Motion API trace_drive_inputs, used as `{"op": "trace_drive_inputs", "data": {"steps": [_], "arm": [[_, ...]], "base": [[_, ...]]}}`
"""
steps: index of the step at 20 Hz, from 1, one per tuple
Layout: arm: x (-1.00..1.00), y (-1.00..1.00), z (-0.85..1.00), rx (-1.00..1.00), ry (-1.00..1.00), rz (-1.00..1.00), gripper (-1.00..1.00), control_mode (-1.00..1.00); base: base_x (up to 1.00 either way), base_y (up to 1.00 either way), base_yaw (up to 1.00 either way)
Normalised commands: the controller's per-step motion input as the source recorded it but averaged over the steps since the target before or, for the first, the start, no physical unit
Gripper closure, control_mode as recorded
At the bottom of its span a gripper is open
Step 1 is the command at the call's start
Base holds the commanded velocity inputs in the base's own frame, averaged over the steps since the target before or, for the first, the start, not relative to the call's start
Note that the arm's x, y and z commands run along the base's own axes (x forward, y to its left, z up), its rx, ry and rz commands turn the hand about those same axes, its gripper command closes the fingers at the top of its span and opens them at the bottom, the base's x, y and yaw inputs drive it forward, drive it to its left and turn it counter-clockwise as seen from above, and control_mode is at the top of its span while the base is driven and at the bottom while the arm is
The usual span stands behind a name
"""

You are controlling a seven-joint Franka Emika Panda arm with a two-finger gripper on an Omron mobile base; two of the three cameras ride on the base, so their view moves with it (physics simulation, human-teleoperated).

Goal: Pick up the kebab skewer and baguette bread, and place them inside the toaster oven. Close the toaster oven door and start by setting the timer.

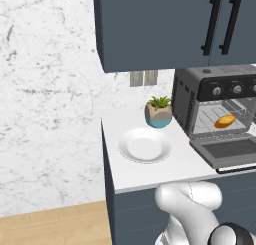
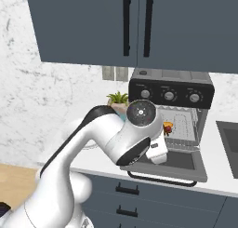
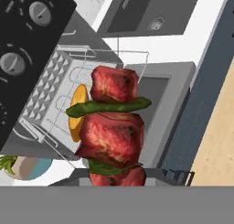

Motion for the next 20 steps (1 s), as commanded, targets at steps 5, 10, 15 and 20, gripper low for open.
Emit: {"op": "trace_drive_inputs", "data": {"steps": [5,10,15,20], "arm": [[0.44,-0.45,-0.01,0.15,0.00,-0.12,1.00,-1.00],[0.52,0.00,-0.29,0.00,0.00,-0.14,1.00,-1.00],[0.43,0.00,-0.38,0.03,0.00,-0.15,1.00,-1.00],[0.29,-0.17,-0.21,0.09,0.00,-0.11,1.00,-1.00]], "base": [[0.00,0.00,0.00],[0.00,0.00,0.00],[0.00,0.00,0.00],[0.00,0.00,0.00]]}}
